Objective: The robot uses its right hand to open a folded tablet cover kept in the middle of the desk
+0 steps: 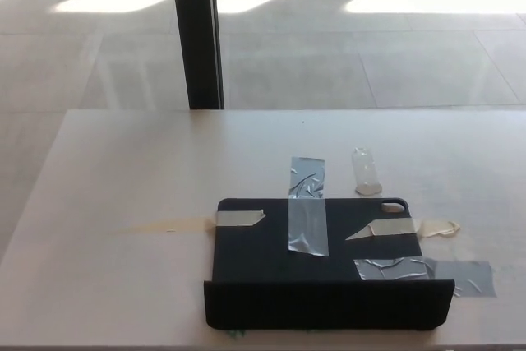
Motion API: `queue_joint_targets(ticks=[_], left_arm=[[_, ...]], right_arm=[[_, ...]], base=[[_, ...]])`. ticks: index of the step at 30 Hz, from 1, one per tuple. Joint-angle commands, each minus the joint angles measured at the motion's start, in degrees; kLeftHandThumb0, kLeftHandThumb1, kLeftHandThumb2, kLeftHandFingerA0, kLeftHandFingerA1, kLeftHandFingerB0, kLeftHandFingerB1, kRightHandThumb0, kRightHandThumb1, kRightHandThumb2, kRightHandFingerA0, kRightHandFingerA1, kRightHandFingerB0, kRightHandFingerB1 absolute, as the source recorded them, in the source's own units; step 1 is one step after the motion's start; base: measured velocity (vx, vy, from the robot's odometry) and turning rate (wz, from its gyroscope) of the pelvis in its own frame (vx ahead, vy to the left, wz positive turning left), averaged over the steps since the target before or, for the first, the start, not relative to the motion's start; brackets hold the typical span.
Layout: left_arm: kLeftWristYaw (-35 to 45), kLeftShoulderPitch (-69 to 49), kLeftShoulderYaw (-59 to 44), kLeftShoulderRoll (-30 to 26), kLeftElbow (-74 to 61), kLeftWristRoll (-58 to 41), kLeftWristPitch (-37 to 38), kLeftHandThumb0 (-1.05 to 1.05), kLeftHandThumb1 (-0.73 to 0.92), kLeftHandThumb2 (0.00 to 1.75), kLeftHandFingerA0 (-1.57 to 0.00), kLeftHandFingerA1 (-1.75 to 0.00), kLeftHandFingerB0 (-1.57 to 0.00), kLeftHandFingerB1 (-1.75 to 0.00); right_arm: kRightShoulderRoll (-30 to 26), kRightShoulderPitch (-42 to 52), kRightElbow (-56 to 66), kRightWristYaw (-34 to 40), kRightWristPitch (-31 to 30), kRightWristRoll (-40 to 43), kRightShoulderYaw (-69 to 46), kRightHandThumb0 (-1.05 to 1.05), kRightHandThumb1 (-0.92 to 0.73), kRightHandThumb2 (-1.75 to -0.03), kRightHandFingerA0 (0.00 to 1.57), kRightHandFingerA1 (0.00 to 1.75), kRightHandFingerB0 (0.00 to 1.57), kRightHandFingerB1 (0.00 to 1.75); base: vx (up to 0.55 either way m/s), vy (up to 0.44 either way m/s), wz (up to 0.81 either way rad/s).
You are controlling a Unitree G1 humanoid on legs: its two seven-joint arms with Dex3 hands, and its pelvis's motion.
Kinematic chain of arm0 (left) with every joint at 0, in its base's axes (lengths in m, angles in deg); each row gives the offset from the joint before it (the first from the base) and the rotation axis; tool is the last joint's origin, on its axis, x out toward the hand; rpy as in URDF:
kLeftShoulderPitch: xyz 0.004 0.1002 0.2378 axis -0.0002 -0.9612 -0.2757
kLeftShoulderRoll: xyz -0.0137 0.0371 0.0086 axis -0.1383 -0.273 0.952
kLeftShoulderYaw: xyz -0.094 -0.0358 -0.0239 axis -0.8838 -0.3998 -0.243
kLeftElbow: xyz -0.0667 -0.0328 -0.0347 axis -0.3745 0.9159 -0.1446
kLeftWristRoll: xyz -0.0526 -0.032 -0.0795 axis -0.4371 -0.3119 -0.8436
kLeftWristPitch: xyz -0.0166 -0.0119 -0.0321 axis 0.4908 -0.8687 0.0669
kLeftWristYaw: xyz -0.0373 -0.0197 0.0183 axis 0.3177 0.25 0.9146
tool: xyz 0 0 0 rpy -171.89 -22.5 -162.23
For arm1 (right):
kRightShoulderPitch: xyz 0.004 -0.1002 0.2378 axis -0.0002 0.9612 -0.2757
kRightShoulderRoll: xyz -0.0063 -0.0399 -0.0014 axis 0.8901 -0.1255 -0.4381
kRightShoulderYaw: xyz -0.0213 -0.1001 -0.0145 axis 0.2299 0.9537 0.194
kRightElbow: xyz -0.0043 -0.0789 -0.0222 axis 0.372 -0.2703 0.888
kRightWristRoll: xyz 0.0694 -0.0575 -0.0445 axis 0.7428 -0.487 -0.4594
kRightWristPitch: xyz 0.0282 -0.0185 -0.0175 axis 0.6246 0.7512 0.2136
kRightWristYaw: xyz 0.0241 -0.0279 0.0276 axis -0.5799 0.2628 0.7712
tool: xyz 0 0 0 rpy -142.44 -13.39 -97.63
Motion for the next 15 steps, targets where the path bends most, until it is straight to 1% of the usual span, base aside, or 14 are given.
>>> queue_joint_targets(ticks=[1, 2, 3, 5, 6, 7, 8, 9, 10, 11, 12, 14, 15], left_arm=[[2.1, 0.0, -1.7, -0.9, 1.4, -2.8, -0.9, -0.92, 0.52, 0.70, -0.45, -1.11, -0.35, -1.00], [2.1, 0.1, -1.6, -0.9, 1.5, -2.7, -0.7, -0.93, 0.51, 0.71, -0.43, -1.17, -0.28, -1.03], [2.1, 0.4, -1.6, -0.9, 1.5, -2.7, -0.8, -0.94, 0.53, 0.67, -0.47, -1.14, -0.33, -1.00], [2.0, 0.6, -1.6, -1.1, 1.5, -2.6, -1.0, -0.93, 0.53, 0.69, -0.47, -1.12, -0.30, -0.97], [1.6, 0.6, -1.3, -1.0, 1.2, -2.4, -1.1, -0.93, 0.53, 0.72, -0.46, -1.08, -0.31, -0.94], [1.5, 0.6, -1.4, -1.0, 1.3, -2.3, -0.9, -0.93, 0.53, 0.72, -0.46, -1.08, -0.30, -0.94], [1.9, 0.5, -1.4, -1.1, 1.1, -2.5, -1.0, -0.90, 0.41, 1.03, -0.56, -0.99, -0.34, -0.84], [2.0, 0.4, -1.4, -1.1, 1.1, -2.4, -0.8, -0.93, 0.54, 0.72, -0.47, -1.11, -0.33, -0.98], [2.0, 0.3, -1.4, -1.1, 1.1, -2.3, -0.8, -0.93, 0.54, 0.72, -0.47, -1.11, -0.33, -0.98], [1.9, 0.3, -1.0, -1.3, 1.1, -2.0, -0.8, -0.92, 0.52, 0.73, -0.44, -1.16, -0.26, -1.04], [2.3, 0.4, -1.2, -1.3, 1.1, -2.2, -1.4, -0.94, 0.53, 0.74, -0.45, -1.08, -0.29, -0.95], [1.9, 0.5, -1.2, -1.3, 1.2, -2.1, -1.3, -0.91, 0.54, 0.72, -0.46, -1.07, -0.31, -0.95], [1.7, 0.5, -0.9, -1.3, 1.2, -1.8, -1.0, -0.90, 0.54, 0.72, -0.43, -1.13, -0.23, -0.98]], right_arm=[[-3.7, -5.9, 5.3, -12.0, -1.9, -15.3, 23.1, -0.93, -0.70, -0.87, 0.40, 0.71, 0.30, 0.43], [-4.1, -6.1, 5.4, -12.5, -2.6, -16.0, 24.6, -0.89, -0.88, -0.67, 0.39, 0.70, 0.33, 0.35], [-4.4, -6.3, 5.1, -13.0, -2.7, -16.1, 25.8, -0.87, -0.88, -0.67, 0.38, 0.69, 0.31, 0.36], [-4.6, -6.7, 4.1, -13.4, -2.4, -16.9, 27.6, -0.86, -0.87, -0.66, 0.37, 0.68, 0.31, 0.36], [-5.0, -7.0, 3.5, -13.6, -2.5, -18.2, 29.3, -0.88, -0.88, -0.66, 0.35, 0.64, 0.31, 0.35], [-5.4, -7.3, 1.4, -14.4, -0.9, -20.1, 31.7, -0.88, -0.88, -0.67, 0.35, 0.61, 0.29, 0.33], [-5.7, -7.5, 0.8, -14.6, -1.1, -20.9, 32.9, -0.88, -0.89, -0.67, 0.34, 0.61, 0.29, 0.32], [-5.9, -7.6, -0.6, -15.2, -0.2, -21.2, 34.3, -0.87, -0.88, -0.67, 0.32, 0.66, 0.28, 0.32], [-6.0, -7.7, -1.1, -15.4, 0.2, -21.3, 35.0, -0.87, -0.88, -0.67, 0.32, 0.66, 0.28, 0.32], [-6.2, -7.8, -1.9, -15.4, 0.7, -21.5, 35.9, -0.86, -0.88, -0.67, 0.32, 0.66, 0.28, 0.33], [-6.5, -7.7, -2.7, -15.6, 1.3, -21.5, 36.7, -0.85, -0.87, -0.67, 0.32, 0.67, 0.28, 0.33], [-7.0, -7.8, -3.7, -15.4, 2.3, -22.0, 38.1, -0.85, -0.87, -0.66, 0.33, 0.67, 0.29, 0.33], [-7.6, -8.0, -4.4, -15.6, 2.9, -23.0, 39.4, -0.89, -0.90, -0.68, 0.33, 0.67, 0.28, 0.32]], base=[[0.00, 0.000, 0.00], [0.00, 0.000, 0.00], [0.00, 0.000, 0.00], [0.00, 0.000, 0.00], [0.00, 0.000, 0.00], [0.00, 0.000, 0.00], [0.00, 0.000, 0.00], [0.00, 0.000, 0.00], [0.00, 0.000, 0.00], [0.00, 0.000, 0.00], [0.00, 0.000, 0.00], [0.00, 0.000, 0.00], [0.00, 0.000, 0.00]])
